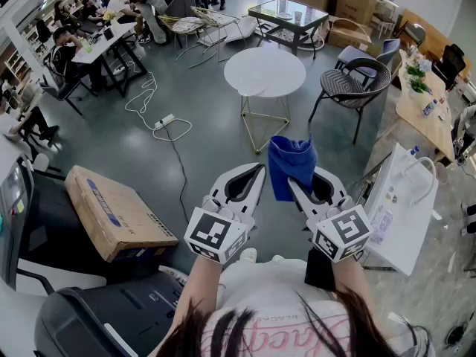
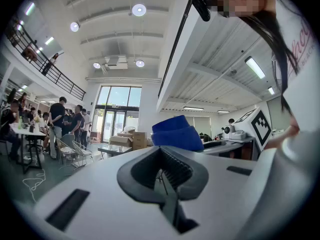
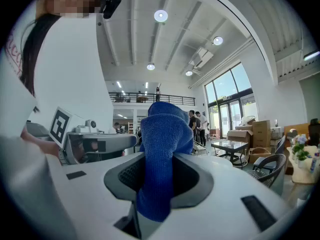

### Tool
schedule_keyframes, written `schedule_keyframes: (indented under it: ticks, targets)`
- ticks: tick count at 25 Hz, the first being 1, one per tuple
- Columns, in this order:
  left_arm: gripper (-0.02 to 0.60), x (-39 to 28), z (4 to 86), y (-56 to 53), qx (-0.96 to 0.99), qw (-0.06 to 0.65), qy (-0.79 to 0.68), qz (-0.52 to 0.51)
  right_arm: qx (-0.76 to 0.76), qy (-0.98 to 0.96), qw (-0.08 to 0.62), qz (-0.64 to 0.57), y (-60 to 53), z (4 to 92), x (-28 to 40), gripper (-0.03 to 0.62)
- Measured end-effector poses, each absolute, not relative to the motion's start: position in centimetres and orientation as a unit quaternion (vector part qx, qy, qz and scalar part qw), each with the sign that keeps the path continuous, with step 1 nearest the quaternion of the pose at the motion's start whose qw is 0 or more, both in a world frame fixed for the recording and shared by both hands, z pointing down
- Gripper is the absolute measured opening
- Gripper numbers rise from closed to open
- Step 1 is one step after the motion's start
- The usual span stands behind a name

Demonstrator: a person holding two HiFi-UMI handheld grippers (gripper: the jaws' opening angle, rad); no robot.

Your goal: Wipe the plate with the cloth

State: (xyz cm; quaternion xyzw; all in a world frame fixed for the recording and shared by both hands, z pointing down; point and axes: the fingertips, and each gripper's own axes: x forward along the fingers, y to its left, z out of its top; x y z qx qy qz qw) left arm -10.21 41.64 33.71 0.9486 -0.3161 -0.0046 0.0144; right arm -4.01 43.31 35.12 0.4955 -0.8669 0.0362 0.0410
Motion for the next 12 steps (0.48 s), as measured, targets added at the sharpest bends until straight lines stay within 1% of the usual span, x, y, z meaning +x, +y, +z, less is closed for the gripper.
schedule_keyframes:
  ticks: [12]
  targets:
    - [0.008,-8.1,35.2,40.7,0.936,0.042,-0.35,-0.01,0.483,-0.873,0.041,0.053,42.9,36.3,-0.7,0.133]
